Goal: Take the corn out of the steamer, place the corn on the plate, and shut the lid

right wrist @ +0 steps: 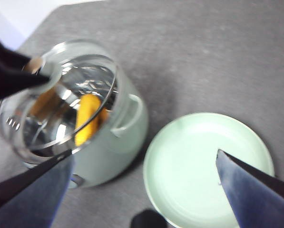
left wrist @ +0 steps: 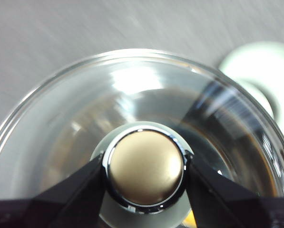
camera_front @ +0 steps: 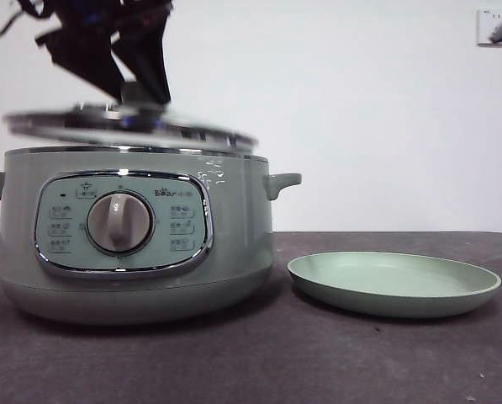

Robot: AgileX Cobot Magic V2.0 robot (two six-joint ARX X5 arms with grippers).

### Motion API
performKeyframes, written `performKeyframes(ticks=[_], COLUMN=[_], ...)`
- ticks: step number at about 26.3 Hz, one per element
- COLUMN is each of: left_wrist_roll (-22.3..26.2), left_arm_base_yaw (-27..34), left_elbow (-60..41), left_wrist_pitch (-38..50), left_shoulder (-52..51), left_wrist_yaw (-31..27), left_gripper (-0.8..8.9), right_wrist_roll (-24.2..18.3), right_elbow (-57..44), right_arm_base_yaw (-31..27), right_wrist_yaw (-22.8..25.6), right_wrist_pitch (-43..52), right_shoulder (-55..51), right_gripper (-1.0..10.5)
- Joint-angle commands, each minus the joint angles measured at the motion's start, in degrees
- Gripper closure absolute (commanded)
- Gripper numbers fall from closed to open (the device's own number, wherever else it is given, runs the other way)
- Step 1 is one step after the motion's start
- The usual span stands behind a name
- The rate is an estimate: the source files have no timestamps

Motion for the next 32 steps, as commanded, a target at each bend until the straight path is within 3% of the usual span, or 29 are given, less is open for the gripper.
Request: performKeyframes(ticks=[1, 4, 13, 23, 28, 32], left_wrist_roll=[0.7, 0.7, 1.6, 2.2, 2.2, 2.2], left_arm_base_yaw=[0.1, 0.2, 0.1, 0.1, 0.1, 0.1], left_elbow=[3.9, 6.1, 7.9, 7.9, 7.9, 7.9], left_wrist_pitch=[2.4, 2.0, 0.3, -3.9, -6.2, -9.1], left_shoulder=[-3.9, -7.0, -18.9, -32.0, -37.1, -37.8], left_wrist_yaw=[-0.6, -1.6, -11.4, -21.4, -23.4, -24.7], left_gripper=[8.26, 8.26, 8.25, 8.26, 8.26, 8.26], right_wrist_roll=[1.3, 2.0, 1.2, -6.2, -7.7, -8.9], right_elbow=[1.1, 3.3, 14.8, 38.1, 51.6, 55.4], right_arm_base_yaw=[3.0, 6.8, 19.3, 31.9, 37.1, 39.6], right_wrist_yaw=[0.4, 1.7, 5.2, 21.0, 24.3, 26.4], right_wrist_pitch=[1.2, 1.2, 0.8, -10.2, -13.3, -13.0], right_shoulder=[1.7, 4.9, 20.1, 44.0, 59.5, 67.7], right_gripper=[4.5, 4.5, 4.5, 4.5, 4.5, 4.5])
